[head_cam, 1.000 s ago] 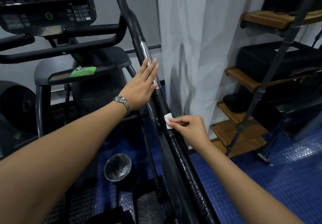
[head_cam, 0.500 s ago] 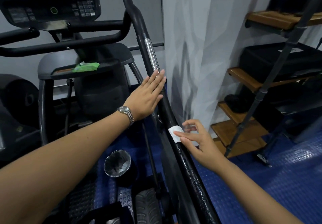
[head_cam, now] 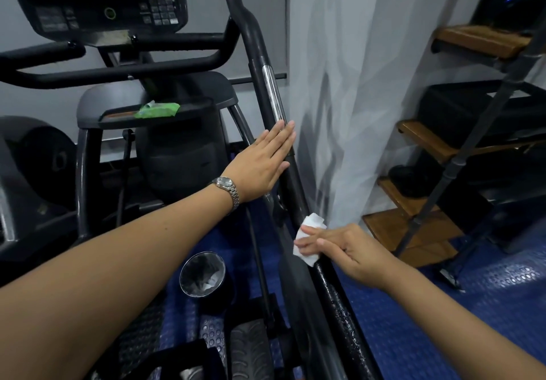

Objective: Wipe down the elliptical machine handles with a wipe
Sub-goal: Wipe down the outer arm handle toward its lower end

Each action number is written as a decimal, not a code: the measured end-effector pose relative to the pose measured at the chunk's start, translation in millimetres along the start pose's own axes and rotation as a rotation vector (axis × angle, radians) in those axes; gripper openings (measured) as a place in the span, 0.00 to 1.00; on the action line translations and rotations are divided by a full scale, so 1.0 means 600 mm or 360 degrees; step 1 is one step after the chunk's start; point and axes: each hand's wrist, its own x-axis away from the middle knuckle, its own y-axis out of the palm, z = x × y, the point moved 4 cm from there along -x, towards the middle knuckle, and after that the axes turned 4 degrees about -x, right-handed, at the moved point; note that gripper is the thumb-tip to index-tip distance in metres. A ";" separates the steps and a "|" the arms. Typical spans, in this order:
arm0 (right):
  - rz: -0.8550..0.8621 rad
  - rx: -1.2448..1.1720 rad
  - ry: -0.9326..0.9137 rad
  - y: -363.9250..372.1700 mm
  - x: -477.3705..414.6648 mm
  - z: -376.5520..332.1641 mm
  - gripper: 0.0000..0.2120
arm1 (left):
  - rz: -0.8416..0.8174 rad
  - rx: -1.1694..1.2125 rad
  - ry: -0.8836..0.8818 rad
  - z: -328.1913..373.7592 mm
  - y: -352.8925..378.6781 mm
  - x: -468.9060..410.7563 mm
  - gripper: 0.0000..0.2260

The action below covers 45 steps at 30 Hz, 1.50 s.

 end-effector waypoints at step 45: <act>0.0034 -0.0190 0.0241 0.024 0.006 0.000 0.18 | -0.0111 0.0005 -0.0081 0.013 0.002 0.005 0.27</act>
